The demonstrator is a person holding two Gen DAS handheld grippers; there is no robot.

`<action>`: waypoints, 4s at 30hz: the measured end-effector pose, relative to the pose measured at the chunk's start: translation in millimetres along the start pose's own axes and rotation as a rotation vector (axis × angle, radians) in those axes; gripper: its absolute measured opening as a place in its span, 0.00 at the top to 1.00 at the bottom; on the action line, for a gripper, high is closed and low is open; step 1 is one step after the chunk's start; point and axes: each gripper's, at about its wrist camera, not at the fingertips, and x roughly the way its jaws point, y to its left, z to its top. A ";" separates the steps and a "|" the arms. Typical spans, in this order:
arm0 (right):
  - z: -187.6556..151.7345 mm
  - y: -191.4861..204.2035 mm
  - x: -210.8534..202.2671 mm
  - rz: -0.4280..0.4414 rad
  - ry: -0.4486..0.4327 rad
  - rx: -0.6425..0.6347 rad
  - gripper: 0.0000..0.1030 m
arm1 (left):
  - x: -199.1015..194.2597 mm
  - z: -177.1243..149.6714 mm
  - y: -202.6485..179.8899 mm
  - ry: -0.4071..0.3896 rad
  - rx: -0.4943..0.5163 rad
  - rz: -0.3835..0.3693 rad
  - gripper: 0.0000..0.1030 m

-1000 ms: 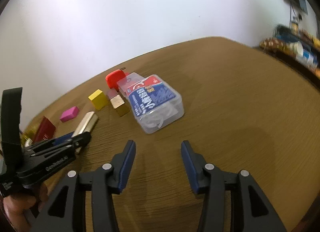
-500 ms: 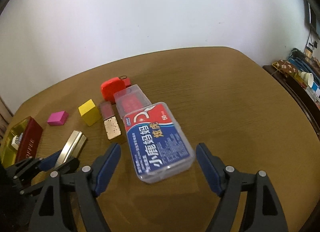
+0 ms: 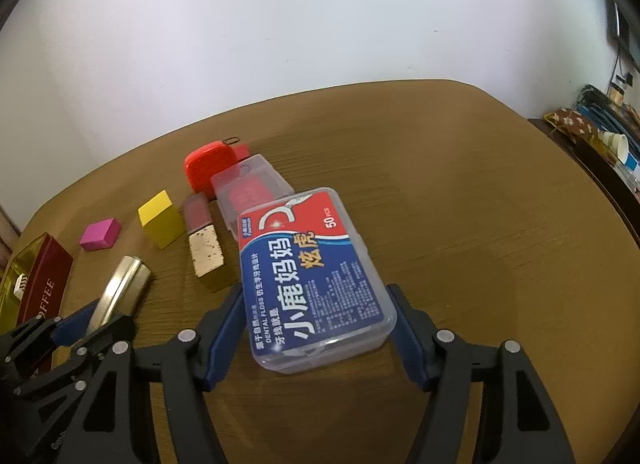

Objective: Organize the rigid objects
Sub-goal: 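Carry the silver bar into the tray while the right gripper grasps the clear floss box, then open the left gripper and withdraw it from the tray, then lower the floss box into the tray and open the right gripper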

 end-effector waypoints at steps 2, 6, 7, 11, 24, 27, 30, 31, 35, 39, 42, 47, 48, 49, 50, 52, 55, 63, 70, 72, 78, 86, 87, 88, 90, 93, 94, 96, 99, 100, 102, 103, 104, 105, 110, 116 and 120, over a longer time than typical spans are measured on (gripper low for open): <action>-0.4 -5.3 0.0 0.010 0.000 0.014 0.33 | -4.2 -1.0 -3.3 -0.011 0.014 -0.001 0.74; -1.1 -3.4 -1.2 0.008 0.000 0.015 0.33 | -12.1 -3.6 -7.8 -0.017 0.021 -0.011 0.74; -0.5 -3.1 -0.8 0.007 0.000 0.014 0.33 | -14.9 -4.4 -7.9 -0.018 0.015 -0.015 0.74; 0.1 -1.1 0.8 0.006 0.001 0.014 0.33 | -31.9 -6.0 -5.4 -0.030 -0.024 -0.044 0.74; 0.5 -1.1 -0.6 0.001 -0.001 0.014 0.33 | -115.8 -1.3 56.4 -0.134 -0.157 0.008 0.74; -0.1 -1.0 -2.8 -0.005 -0.010 0.023 0.33 | -129.7 -6.5 88.6 -0.127 -0.203 0.079 0.74; -1.8 -1.4 -6.6 -0.007 -0.038 0.033 0.33 | -132.3 -14.1 121.7 -0.095 -0.254 0.148 0.74; -2.3 -0.4 -8.6 -0.009 -0.045 0.031 0.33 | -130.5 -17.7 134.0 -0.074 -0.275 0.167 0.74; -3.5 5.2 -12.8 -0.022 -0.058 0.012 0.33 | -120.3 -31.8 168.8 0.011 -0.337 0.218 0.74; -3.1 5.4 -14.5 -0.035 -0.062 0.010 0.33 | -109.9 -48.7 192.2 0.087 -0.386 0.244 0.74; -4.6 9.4 -20.1 -0.048 -0.080 0.010 0.34 | -102.4 -56.5 202.1 0.135 -0.394 0.266 0.74; -7.9 16.4 -32.1 -0.074 -0.128 -0.006 0.35 | -89.2 -60.7 209.5 0.181 -0.401 0.274 0.73; -8.6 18.7 -34.3 -0.078 -0.137 -0.012 0.35 | -89.1 -61.2 208.1 0.180 -0.402 0.276 0.73; -8.8 20.7 -35.7 -0.080 -0.143 -0.016 0.35 | -90.1 -61.8 207.5 0.174 -0.401 0.281 0.73; -8.6 22.0 -36.6 -0.084 -0.149 -0.020 0.35 | -89.2 -60.6 207.6 0.170 -0.400 0.284 0.73; -8.1 24.2 -37.4 -0.087 -0.158 -0.024 0.35 | -93.4 -61.8 206.1 0.152 -0.413 0.287 0.66; -7.9 24.2 -39.5 -0.085 -0.165 -0.024 0.35 | -108.5 -66.5 204.6 0.091 -0.439 0.277 0.45; -14.9 29.8 -43.5 -0.051 -0.129 -0.053 0.35 | -130.4 -80.2 190.8 0.003 -0.416 0.323 0.30; -15.7 71.5 -78.1 0.044 -0.148 -0.137 0.35 | -134.8 -80.7 181.2 -0.016 -0.386 0.320 0.29; -11.5 88.4 -90.7 0.075 -0.160 -0.165 0.35 | -136.0 -79.0 177.2 -0.023 -0.373 0.322 0.29; -3.6 139.8 -113.6 0.160 -0.164 -0.241 0.35 | -144.2 -76.2 177.0 -0.041 -0.360 0.342 0.29; -9.4 224.3 -116.9 0.289 -0.085 -0.354 0.35 | -153.7 -77.8 192.9 -0.062 -0.426 0.356 0.29; -10.7 234.3 -115.3 0.294 -0.074 -0.371 0.35 | -155.5 -78.2 195.1 -0.069 -0.435 0.355 0.29; -12.8 247.3 -112.3 0.293 -0.061 -0.395 0.35 | -156.9 -78.4 196.3 -0.074 -0.441 0.358 0.29; -16.2 271.6 -104.7 0.279 -0.044 -0.440 0.35 | -160.8 -78.6 199.9 -0.085 -0.450 0.378 0.29; -17.7 295.9 -88.5 0.240 -0.016 -0.478 0.35 | -166.7 -79.2 206.2 -0.103 -0.475 0.406 0.29; -18.7 302.9 -86.2 0.231 -0.010 -0.481 0.35 | -169.0 -79.8 209.2 -0.109 -0.491 0.415 0.29; -19.1 316.7 -75.2 0.193 0.010 -0.490 0.35 | -172.0 -80.9 214.2 -0.116 -0.512 0.422 0.29; -21.3 333.2 -59.0 0.148 0.029 -0.488 0.35 | -176.2 -81.6 222.3 -0.122 -0.538 0.446 0.29; -22.0 336.7 -55.5 0.136 0.030 -0.491 0.35 | -178.3 -82.5 225.9 -0.126 -0.552 0.451 0.29; -24.4 343.8 -46.4 0.097 0.026 -0.502 0.35 | -181.8 -84.2 230.7 -0.130 -0.571 0.457 0.29; -26.3 348.1 -41.7 0.076 0.022 -0.509 0.35 | -183.2 -85.1 232.7 -0.134 -0.582 0.456 0.29; -27.3 349.4 -38.3 0.061 0.021 -0.513 0.35 | -184.7 -85.4 232.7 -0.137 -0.589 0.456 0.29; -28.3 352.9 -33.4 0.041 0.021 -0.519 0.35 | -186.5 -85.9 234.5 -0.142 -0.597 0.461 0.29; -31.3 367.0 -19.0 -0.012 0.014 -0.545 0.35 | -190.9 -86.2 239.8 -0.149 -0.611 0.470 0.29; -34.9 371.6 -18.0 -0.015 0.002 -0.615 0.35 | -191.6 -85.9 235.9 -0.148 -0.609 0.470 0.29; -35.2 353.6 -33.7 0.039 -0.012 -0.594 0.34 | -191.4 -85.7 234.7 -0.145 -0.609 0.462 0.27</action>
